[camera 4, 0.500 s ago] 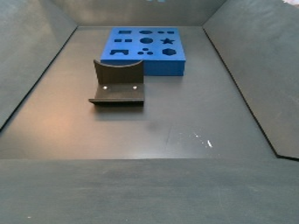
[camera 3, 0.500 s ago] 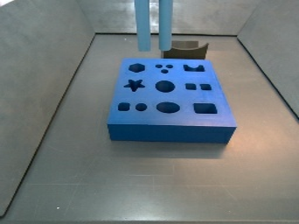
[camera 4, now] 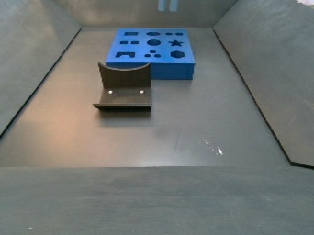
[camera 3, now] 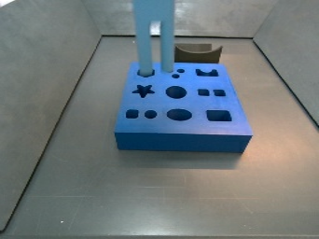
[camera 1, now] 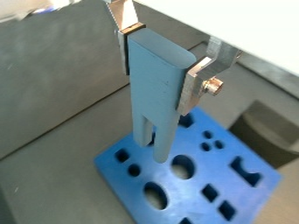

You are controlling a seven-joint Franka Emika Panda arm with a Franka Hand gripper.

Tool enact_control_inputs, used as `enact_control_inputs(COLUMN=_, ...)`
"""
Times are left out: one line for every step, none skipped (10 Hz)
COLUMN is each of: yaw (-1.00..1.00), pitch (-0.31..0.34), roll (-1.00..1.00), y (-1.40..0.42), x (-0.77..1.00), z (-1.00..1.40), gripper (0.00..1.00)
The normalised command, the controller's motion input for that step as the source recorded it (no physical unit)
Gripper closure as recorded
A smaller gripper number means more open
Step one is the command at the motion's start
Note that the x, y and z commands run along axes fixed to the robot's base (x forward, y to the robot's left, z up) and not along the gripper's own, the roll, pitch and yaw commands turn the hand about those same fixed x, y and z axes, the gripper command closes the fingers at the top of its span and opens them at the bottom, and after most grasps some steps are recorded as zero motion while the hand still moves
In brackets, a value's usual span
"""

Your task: Insert the square-circle object.

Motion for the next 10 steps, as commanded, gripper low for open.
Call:
enact_control_inputs(yaw=0.41, pitch=0.000, roll=0.04, y=-0.37, x=-0.21, z=-1.00, gripper=1.00)
enact_control_inputs(yaw=0.00, pitch=0.056, roll=0.23, y=-0.11, x=0.02, z=-0.70, gripper=1.00)
enact_control_inputs(yaw=0.00, pitch=0.097, roll=0.27, y=-0.03, x=0.08, z=-0.52, gripper=1.00)
enact_control_inputs(yaw=0.00, pitch=0.076, roll=0.25, y=-0.04, x=0.04, z=-0.51, gripper=1.00)
enact_control_inputs(yaw=0.00, pitch=0.049, roll=0.21, y=-0.03, x=0.01, z=-0.53, gripper=1.00)
enact_control_inputs(yaw=0.00, pitch=0.074, roll=0.18, y=-0.03, x=0.05, z=-0.42, gripper=1.00)
enact_control_inputs(yaw=-0.06, pitch=0.040, roll=0.08, y=-0.13, x=0.00, z=-0.26, gripper=1.00)
enact_control_inputs(yaw=-0.10, pitch=0.000, roll=0.00, y=-0.15, x=0.00, z=-0.20, gripper=1.00)
enact_control_inputs(yaw=-0.08, pitch=0.001, roll=0.00, y=-0.16, x=0.00, z=-0.15, gripper=1.00)
enact_control_inputs(yaw=-0.04, pitch=0.000, roll=0.00, y=-0.15, x=0.00, z=-0.11, gripper=1.00)
